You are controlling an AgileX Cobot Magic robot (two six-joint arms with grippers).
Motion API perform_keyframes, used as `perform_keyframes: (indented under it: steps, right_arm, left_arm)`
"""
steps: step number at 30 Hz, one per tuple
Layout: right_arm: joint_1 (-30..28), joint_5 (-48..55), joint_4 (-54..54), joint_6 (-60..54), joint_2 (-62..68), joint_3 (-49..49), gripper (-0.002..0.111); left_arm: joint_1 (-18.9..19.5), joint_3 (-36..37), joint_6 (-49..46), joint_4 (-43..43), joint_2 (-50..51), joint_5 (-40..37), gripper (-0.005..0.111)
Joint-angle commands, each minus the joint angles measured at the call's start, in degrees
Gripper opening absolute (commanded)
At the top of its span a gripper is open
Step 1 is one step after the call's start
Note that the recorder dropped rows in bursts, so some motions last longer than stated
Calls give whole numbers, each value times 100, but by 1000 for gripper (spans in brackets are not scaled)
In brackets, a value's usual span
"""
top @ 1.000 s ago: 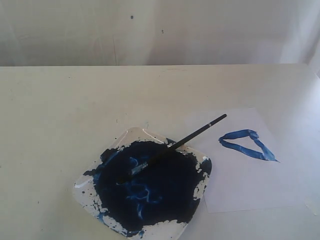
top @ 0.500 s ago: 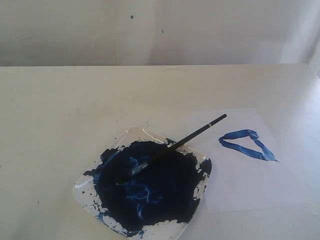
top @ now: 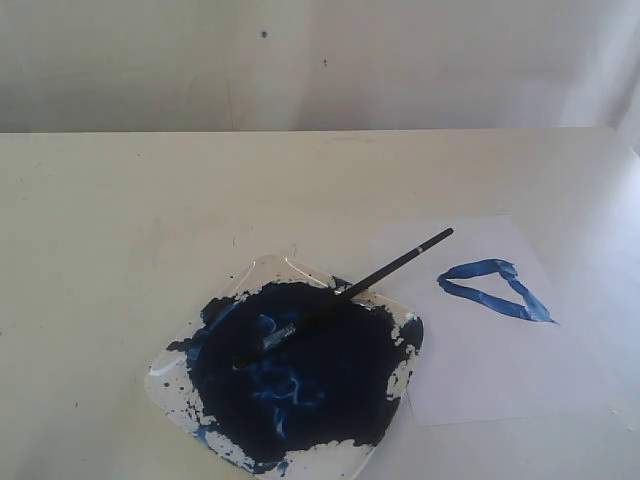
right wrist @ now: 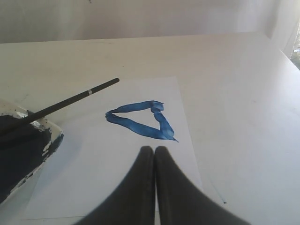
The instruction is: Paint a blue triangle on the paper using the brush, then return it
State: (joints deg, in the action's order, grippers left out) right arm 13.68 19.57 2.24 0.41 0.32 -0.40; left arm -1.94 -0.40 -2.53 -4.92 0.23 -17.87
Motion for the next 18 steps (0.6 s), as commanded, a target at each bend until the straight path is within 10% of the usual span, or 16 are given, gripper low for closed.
perform_keyframes:
  steps: [1,18]
  right_arm:
    - [6,-38,-39,26,-32,40,0]
    - [6,-38,-39,26,-32,40,0]
  left_arm:
    - [29,40,-163,-21,-23,33,0]
    - [68,40,-222,-21,-23,33,0]
